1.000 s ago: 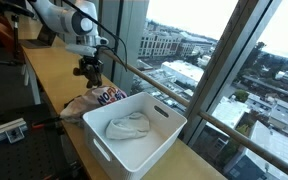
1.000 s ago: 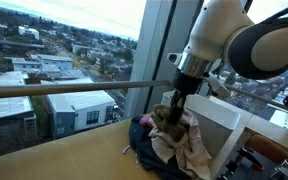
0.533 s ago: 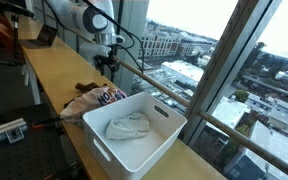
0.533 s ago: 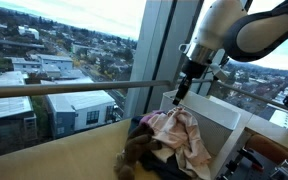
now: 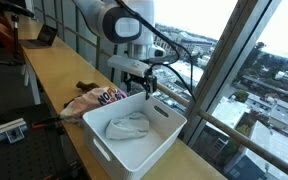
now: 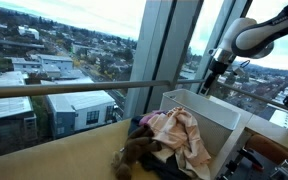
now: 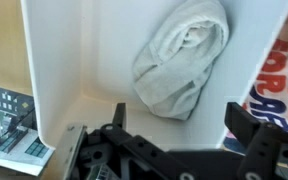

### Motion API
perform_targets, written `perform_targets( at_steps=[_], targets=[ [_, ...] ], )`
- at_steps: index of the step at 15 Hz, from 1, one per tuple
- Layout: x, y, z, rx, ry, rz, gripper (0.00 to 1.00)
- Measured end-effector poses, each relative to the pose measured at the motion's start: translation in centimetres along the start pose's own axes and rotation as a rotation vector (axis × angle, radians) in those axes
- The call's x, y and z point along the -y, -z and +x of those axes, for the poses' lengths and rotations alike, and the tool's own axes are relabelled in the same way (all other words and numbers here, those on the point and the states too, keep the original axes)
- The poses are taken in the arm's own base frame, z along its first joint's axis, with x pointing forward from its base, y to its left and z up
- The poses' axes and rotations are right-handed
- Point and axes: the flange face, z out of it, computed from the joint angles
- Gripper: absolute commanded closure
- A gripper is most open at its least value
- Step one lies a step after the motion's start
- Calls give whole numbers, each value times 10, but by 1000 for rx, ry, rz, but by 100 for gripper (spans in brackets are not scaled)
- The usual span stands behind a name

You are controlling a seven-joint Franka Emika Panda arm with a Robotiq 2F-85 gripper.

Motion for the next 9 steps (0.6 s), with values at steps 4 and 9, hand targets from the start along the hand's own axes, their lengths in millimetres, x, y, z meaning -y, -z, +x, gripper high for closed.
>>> perform_targets(
  at_steps=[4, 9],
  targets=[
    [-35, -52, -23, 60, -10, 54, 0],
    [-32, -117, -21, 122, -4, 112, 0]
  ],
)
